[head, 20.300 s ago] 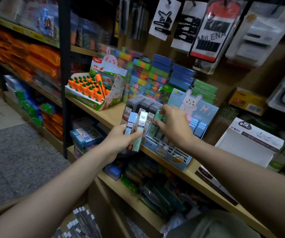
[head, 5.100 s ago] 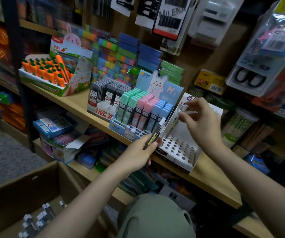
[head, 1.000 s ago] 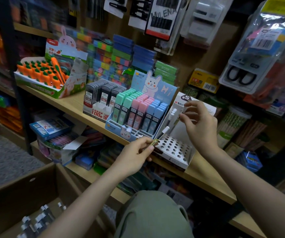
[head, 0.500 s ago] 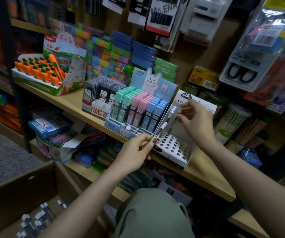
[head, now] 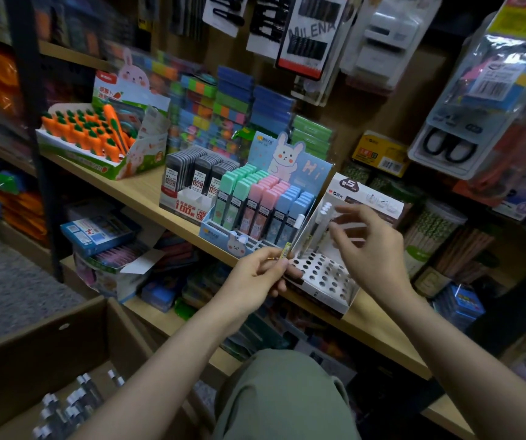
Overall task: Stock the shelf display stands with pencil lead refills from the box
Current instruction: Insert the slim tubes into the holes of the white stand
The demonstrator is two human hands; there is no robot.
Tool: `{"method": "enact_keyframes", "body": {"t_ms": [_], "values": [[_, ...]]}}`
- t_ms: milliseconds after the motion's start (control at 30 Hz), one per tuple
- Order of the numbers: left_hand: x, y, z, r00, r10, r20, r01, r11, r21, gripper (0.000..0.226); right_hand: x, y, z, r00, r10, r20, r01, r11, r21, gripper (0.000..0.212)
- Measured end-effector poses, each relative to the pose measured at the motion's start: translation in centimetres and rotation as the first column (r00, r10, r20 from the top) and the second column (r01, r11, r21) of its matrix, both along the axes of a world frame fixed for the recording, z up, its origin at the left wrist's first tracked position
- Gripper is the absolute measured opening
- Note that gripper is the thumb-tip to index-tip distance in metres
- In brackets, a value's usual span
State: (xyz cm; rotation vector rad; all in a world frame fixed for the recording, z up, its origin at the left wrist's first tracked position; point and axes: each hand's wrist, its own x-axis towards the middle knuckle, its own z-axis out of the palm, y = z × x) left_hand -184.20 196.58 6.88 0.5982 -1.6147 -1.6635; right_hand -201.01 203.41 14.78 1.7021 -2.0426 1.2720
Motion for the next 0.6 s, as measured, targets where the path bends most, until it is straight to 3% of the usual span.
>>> {"method": "enact_keyframes", "body": {"t_ms": [133,233,433,500,600], "values": [[-0.3,0.4,0.5,0.997,-0.064,-0.036,0.065,0.997,0.032,0.019,1.6,0.5,-0.2,0.963,0.208,0.171,-0.222,0.973,0.068,0.034],[-0.2,0.5,0.8,0.996,-0.076,-0.039,0.076,0.997,-0.002,0.019,2.4,0.2,-0.4,0.96,0.219,0.173,-0.226,0.974,0.02,0.033],[-0.5,0.9,1.0,0.994,-0.112,0.014,0.112,0.99,-0.088,0.019,1.9,0.3,-0.2,0.911,0.25,0.326,-0.252,0.967,-0.037,0.024],[-0.6,0.6,0.8,0.988,0.009,0.153,0.037,0.954,-0.299,0.021,1.6,0.5,0.2,0.915,0.262,0.308,-0.254,0.965,-0.067,0.024],[-0.3,-0.1,0.2,0.893,0.354,0.278,-0.054,0.699,-0.713,0.031,0.0,0.7,1.6,0.934,0.232,0.273,-0.181,0.963,-0.201,0.021]]}}
